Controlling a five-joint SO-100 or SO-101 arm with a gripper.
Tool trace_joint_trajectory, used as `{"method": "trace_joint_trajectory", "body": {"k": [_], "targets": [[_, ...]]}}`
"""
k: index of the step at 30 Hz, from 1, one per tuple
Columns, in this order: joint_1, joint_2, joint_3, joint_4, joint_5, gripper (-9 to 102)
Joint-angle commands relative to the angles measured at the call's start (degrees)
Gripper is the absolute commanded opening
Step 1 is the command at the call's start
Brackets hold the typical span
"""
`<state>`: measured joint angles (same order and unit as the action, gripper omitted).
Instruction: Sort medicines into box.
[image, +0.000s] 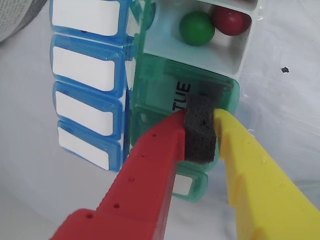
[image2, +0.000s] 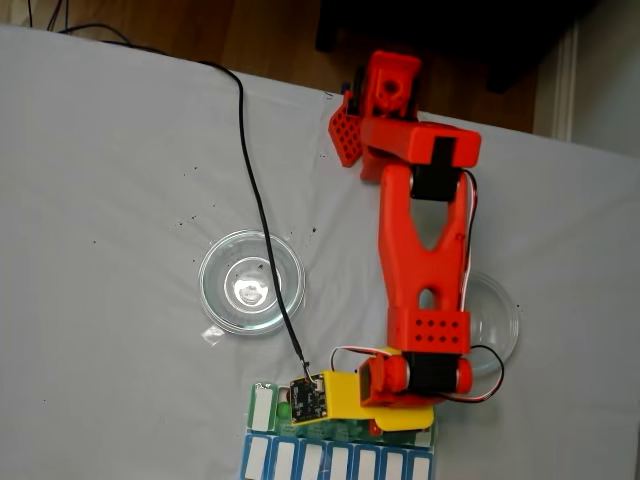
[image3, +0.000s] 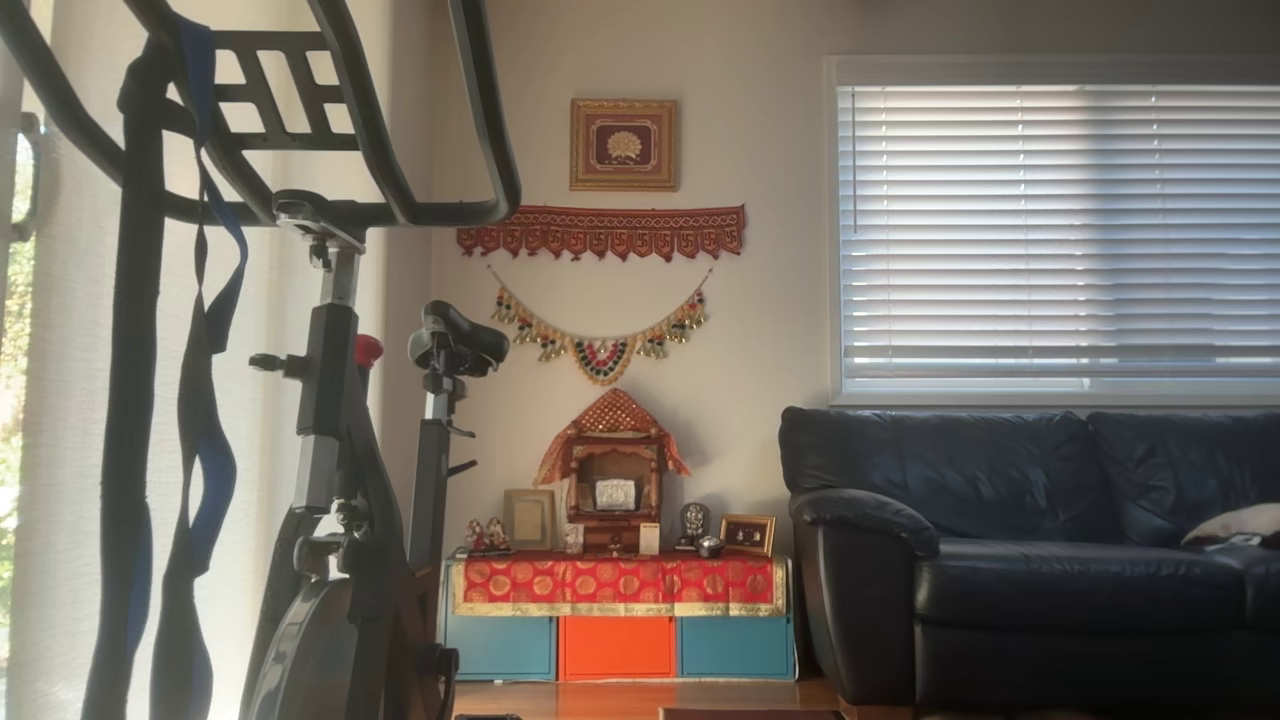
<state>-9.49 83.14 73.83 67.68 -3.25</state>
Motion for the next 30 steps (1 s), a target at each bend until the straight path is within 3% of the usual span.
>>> {"method": "trace_joint_trajectory", "body": {"k": [1,11,20,26,30], "targets": [[-0.09,12.22,6.15,-8.79,-0.35,1],[0.97,25.66,13.45,-18.11,3.78,1],[5.01,21.88,13.10,-25.75,2.20,1],[7.29,17.75,9.67,-25.40,0.35,1],[6.77,15.21,8.26,-20.83,-1.49,1]]}}
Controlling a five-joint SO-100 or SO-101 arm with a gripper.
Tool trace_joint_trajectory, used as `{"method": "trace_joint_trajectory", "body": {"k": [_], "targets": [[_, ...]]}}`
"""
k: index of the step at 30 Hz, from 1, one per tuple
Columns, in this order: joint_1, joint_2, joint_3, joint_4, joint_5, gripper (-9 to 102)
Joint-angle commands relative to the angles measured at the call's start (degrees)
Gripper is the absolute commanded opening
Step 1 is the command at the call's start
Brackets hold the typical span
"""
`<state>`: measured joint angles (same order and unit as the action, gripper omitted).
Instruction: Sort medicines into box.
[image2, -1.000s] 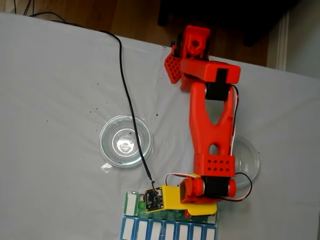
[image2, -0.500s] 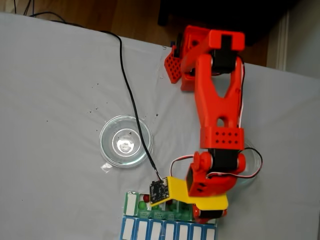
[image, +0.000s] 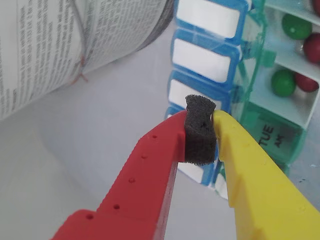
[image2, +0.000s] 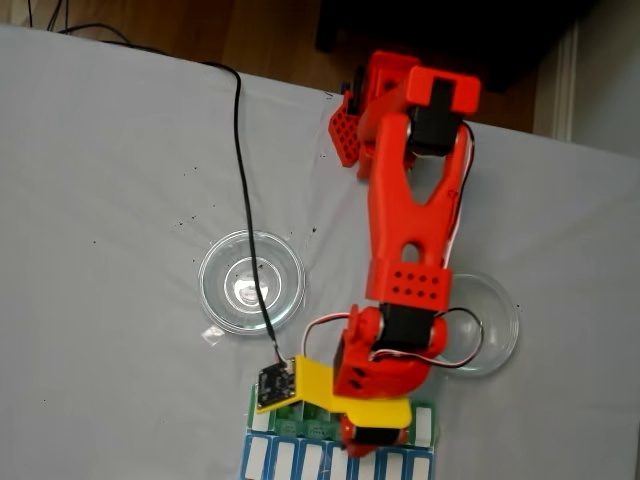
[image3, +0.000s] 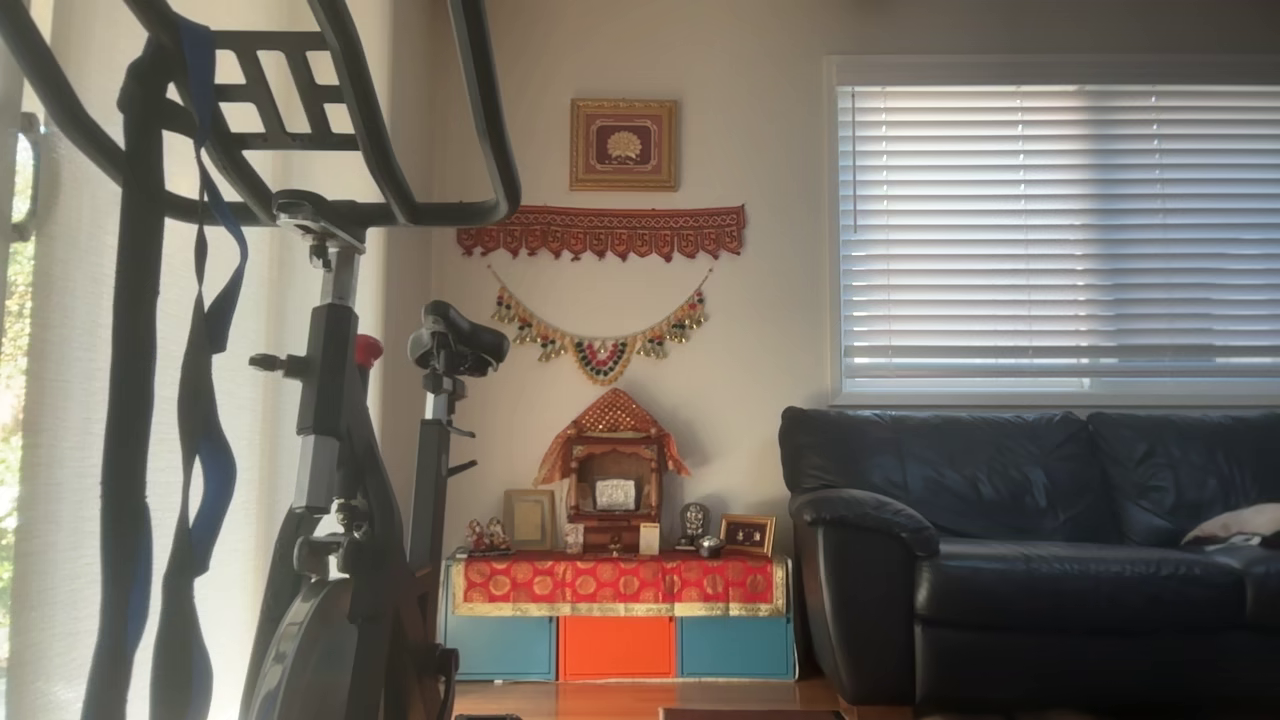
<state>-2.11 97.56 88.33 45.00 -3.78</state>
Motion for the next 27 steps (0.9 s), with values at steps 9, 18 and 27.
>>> {"method": "trace_joint_trajectory", "body": {"k": [9,18,27], "targets": [[-0.26,-7.29,-11.95,7.73,-3.52,1],[-2.29,-20.21,-24.35,26.63,-2.02,1],[-2.90,-23.73,-28.04,32.87,-1.14,1]]}}
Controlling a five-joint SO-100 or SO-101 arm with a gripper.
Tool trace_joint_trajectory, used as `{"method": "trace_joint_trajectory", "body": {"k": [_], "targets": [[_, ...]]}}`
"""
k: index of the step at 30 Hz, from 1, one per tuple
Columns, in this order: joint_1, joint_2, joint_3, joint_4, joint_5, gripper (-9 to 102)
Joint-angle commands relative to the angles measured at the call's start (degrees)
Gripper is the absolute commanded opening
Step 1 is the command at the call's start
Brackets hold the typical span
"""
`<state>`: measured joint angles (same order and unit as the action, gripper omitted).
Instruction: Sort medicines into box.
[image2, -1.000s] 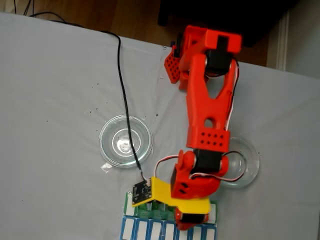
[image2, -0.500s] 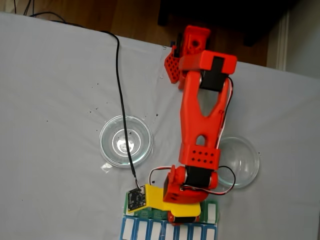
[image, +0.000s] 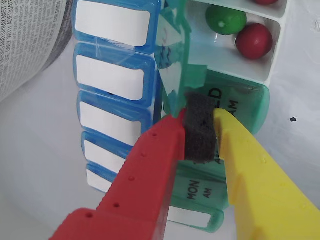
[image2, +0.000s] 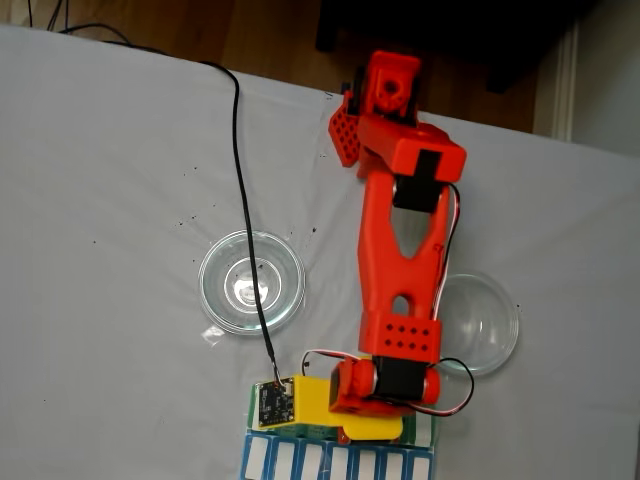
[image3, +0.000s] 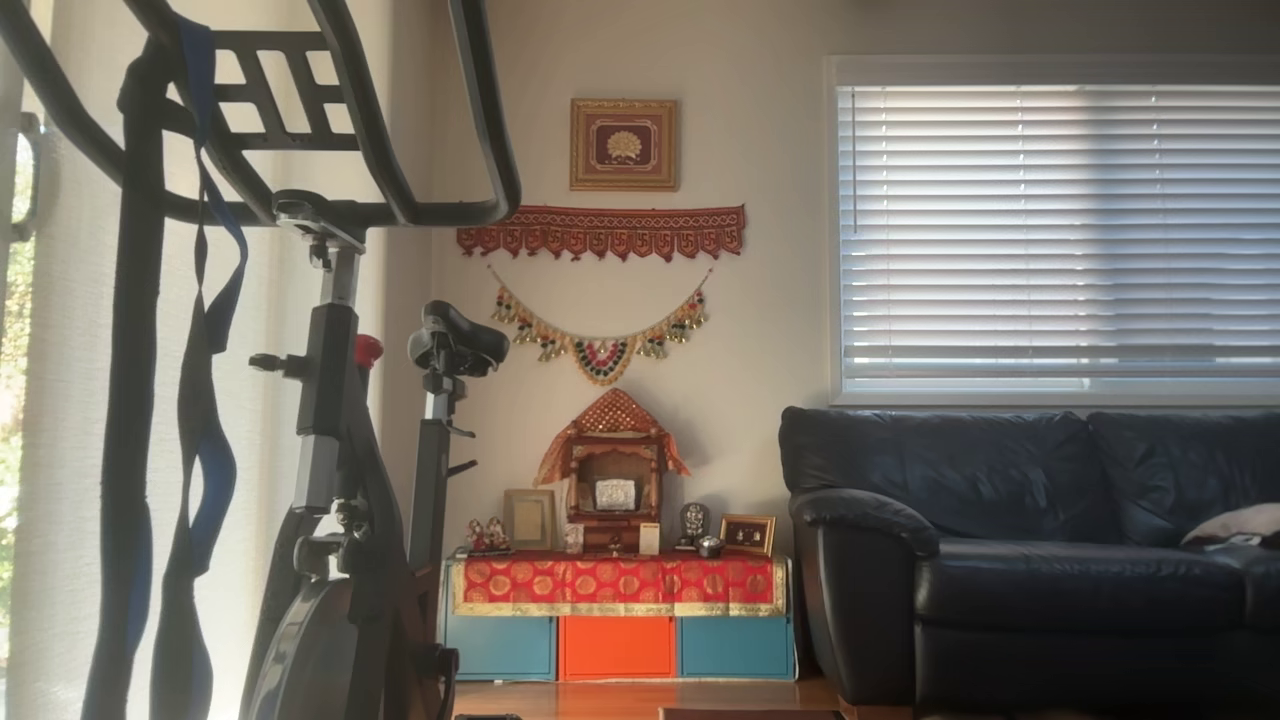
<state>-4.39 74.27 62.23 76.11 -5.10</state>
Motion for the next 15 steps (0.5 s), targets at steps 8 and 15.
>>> {"method": "trace_joint_trajectory", "body": {"k": [8,15], "targets": [[-0.09,18.28,8.17,-4.92,-0.79,1],[0.26,32.43,19.69,-18.63,0.70,1]]}}
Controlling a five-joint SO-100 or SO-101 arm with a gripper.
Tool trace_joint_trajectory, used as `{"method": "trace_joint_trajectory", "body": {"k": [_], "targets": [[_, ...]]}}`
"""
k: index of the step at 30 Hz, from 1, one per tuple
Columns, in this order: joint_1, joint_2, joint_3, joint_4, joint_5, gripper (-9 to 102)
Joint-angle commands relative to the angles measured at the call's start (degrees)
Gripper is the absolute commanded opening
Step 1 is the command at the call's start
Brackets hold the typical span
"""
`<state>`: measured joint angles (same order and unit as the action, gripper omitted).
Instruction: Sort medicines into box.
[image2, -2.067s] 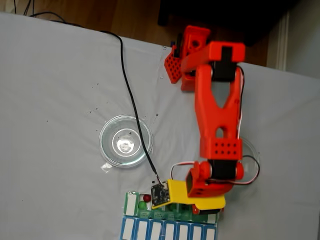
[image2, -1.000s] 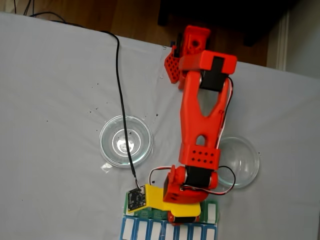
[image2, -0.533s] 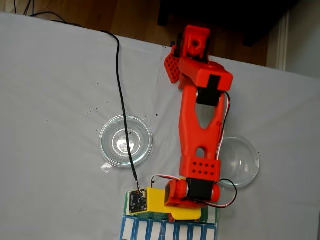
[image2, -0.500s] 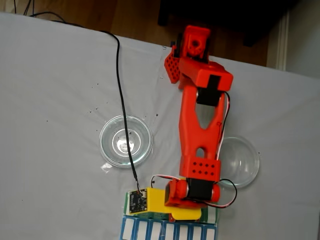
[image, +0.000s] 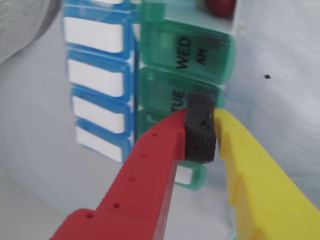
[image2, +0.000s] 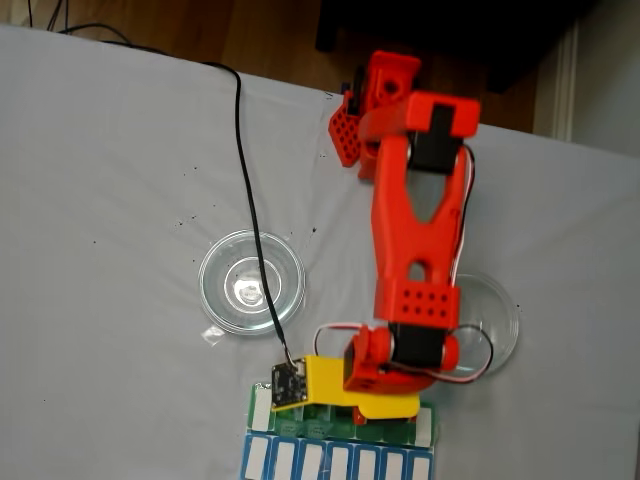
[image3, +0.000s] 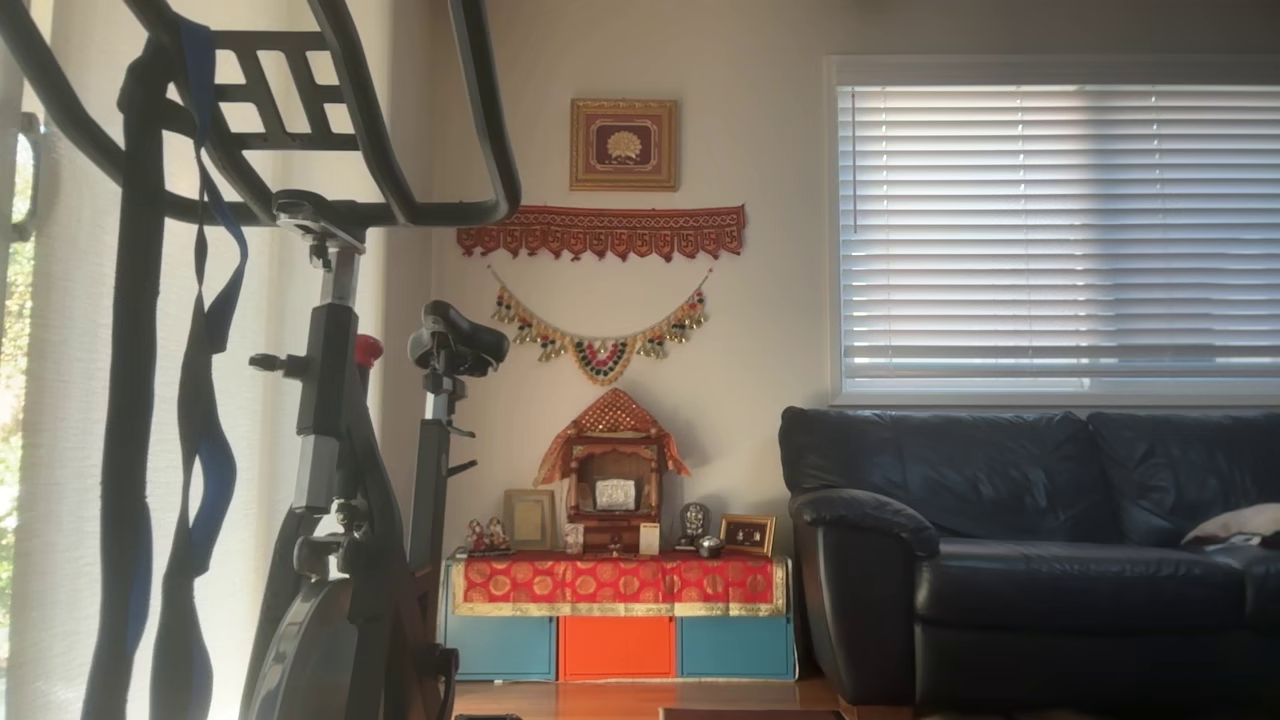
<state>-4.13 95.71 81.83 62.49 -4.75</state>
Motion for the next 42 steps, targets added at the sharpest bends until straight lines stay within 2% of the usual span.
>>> {"method": "trace_joint_trajectory", "body": {"k": [1,6,13,23,33,42], "targets": [[0.35,12.13,1.14,-7.03,0.53,1],[3.34,12.57,2.55,-15.03,0.35,1],[7.47,4.39,-4.75,-12.57,-1.41,1],[7.29,-3.43,-11.87,-2.72,-5.01,1],[5.80,-14.15,-21.53,13.01,-8.61,1],[5.54,-20.39,-25.93,15.47,-7.91,1]]}}
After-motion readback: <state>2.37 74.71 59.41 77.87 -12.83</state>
